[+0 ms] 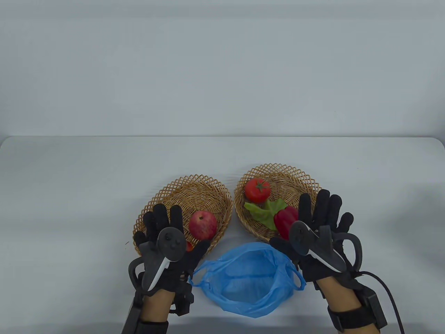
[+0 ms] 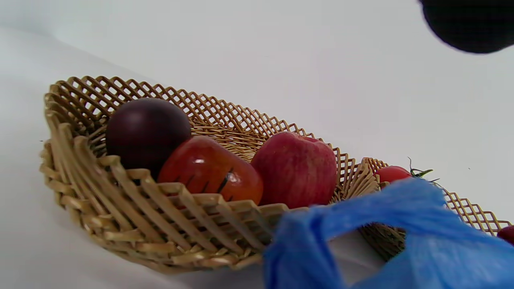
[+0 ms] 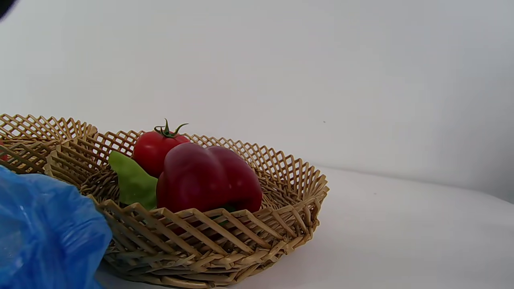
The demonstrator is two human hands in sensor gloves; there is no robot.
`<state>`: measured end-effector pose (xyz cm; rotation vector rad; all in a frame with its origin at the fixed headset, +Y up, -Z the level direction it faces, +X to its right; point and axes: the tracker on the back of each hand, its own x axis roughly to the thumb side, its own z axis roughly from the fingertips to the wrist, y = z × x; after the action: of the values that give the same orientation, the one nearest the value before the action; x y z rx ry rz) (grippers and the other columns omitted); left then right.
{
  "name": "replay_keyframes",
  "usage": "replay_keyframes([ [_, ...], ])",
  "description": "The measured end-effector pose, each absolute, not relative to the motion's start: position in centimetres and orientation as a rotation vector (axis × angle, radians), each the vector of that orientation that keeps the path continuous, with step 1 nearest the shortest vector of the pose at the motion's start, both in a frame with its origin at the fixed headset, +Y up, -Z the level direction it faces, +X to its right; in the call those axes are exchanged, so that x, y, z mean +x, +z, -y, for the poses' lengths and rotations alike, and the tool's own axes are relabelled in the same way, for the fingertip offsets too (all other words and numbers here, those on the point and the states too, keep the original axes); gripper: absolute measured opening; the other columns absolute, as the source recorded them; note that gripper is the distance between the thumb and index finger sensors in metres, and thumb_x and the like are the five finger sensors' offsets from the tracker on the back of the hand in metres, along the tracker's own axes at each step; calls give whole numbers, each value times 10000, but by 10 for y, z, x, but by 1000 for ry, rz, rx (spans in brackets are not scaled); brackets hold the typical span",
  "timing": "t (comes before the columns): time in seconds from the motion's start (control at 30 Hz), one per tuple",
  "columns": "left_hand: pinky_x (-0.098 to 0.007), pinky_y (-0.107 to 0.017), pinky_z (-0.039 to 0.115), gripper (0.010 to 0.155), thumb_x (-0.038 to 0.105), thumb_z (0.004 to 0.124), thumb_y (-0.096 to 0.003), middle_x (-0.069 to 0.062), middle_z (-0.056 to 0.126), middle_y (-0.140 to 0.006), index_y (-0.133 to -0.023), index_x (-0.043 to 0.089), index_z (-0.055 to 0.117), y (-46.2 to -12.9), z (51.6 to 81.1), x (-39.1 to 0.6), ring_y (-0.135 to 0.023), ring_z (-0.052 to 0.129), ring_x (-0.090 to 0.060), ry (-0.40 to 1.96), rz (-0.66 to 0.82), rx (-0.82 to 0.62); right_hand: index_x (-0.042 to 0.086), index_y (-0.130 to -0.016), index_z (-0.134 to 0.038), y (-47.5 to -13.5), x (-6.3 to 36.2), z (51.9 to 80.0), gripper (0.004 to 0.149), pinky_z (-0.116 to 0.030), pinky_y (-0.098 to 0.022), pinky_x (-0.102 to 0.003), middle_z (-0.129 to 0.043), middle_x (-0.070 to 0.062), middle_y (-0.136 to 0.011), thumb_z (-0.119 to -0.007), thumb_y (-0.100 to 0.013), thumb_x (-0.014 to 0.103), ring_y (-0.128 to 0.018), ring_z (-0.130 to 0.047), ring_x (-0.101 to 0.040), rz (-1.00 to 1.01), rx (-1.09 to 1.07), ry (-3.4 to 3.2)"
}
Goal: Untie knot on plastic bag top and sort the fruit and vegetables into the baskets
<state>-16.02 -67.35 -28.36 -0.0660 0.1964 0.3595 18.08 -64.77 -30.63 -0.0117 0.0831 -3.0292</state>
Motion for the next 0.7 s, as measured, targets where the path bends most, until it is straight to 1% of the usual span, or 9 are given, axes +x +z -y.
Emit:
replay_keyframes([
  [0.17,-706,-892,105,1085,829,653,-323,99,-183,-1182,-1030,495,-99,-287,679,-162,-1238,-49,-306,352,-216,-105,163,-984,175,-310,185,650,1220,-118,-631,-834,186,-316,-1053,-597,-348,860,-966,141,-574,-58,12,-3042],
  [0.3,-691,-888,77,1081,824,653,-325,105,-175,-1183,-1029,493,-98,-287,681,-163,-1232,-73,-265,354,-224,-116,158,-987,171,-311,187,652,1215,-121,-632,-833,180,-316,-1055,-596,-354,855,-966,138,-573,-34,19,-3051],
  [0.7,-684,-886,78,1079,816,658,-330,96,-140,-1202,-1035,485,-89,-289,685,-164,-1235,-36,-286,350,-241,-144,150,-983,172,-315,189,657,1216,-128,-634,-830,182,-323,-1045,-599,-355,850,-962,136,-574,34,22,-3056],
])
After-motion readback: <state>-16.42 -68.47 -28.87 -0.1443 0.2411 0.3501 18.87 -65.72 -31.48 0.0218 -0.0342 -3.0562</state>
